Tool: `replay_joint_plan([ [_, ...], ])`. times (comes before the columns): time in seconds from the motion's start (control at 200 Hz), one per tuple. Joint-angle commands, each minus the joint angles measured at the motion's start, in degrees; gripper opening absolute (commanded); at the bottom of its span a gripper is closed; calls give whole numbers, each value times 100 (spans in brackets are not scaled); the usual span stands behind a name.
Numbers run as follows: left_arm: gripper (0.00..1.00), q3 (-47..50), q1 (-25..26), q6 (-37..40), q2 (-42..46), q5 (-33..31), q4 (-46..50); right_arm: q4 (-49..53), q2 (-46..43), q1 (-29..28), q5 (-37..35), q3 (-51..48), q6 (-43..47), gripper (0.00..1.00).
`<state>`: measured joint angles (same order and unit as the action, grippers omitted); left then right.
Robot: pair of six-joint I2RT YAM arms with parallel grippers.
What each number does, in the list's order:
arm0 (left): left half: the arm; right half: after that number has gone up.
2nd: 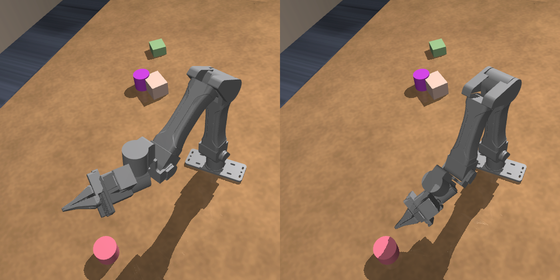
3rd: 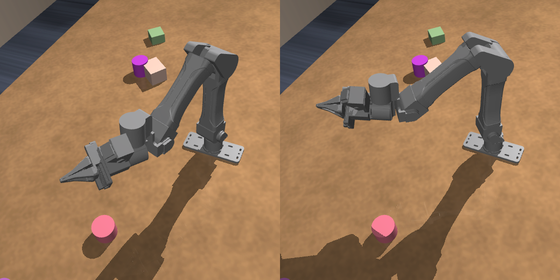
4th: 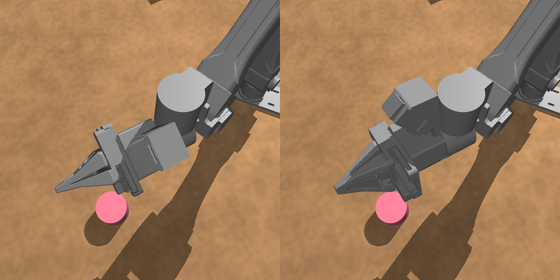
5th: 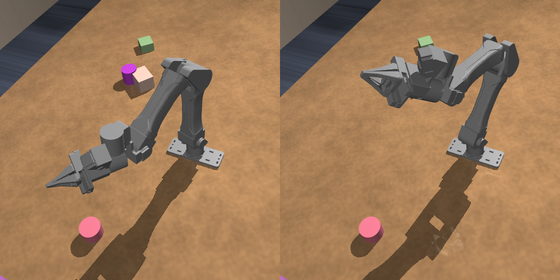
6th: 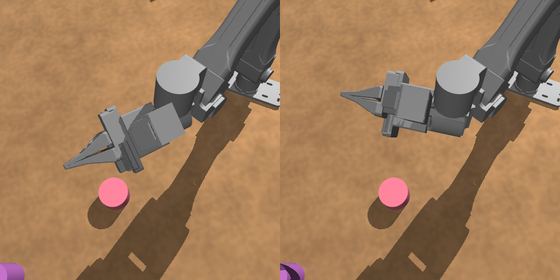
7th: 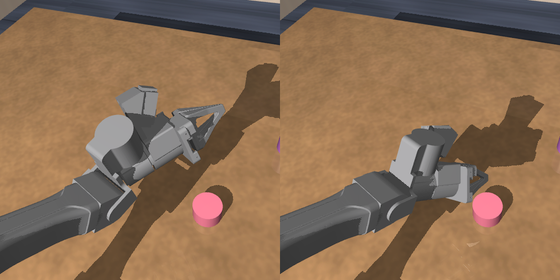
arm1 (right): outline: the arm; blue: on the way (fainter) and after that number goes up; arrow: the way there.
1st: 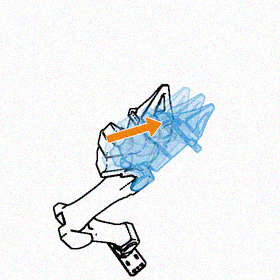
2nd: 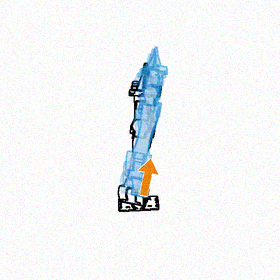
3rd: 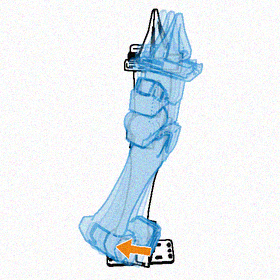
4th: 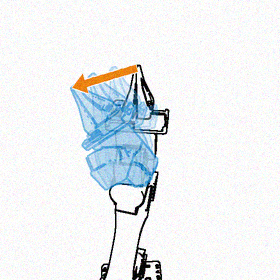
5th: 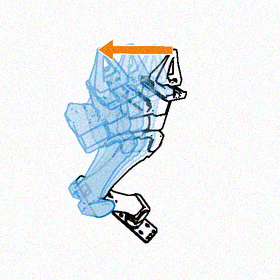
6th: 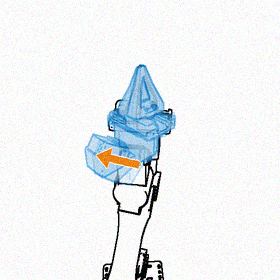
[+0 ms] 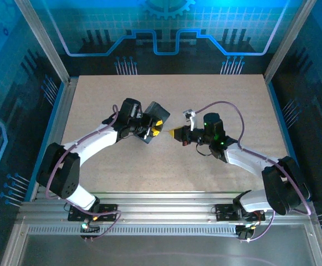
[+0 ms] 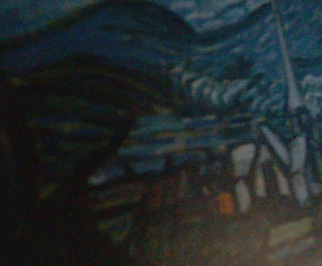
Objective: Unlock a padlock with a key
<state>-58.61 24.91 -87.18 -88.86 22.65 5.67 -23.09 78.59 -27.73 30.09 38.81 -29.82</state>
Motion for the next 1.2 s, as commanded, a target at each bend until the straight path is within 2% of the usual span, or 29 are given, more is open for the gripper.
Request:
replay_joint_plan([
  [0.0, 0, 114, -3, -113, 306, 222, -422, 55, 74, -32, -200, 136, 174, 0],
  [0.615, 0, 482, 5, -366, 495, 151, -741, -262, 414, -44, -30, 231, -109, 0],
  [1.196, 0, 684, -4, -476, 520, 160, -985, -136, 680, -164, 2, 461, -120, 0],
])
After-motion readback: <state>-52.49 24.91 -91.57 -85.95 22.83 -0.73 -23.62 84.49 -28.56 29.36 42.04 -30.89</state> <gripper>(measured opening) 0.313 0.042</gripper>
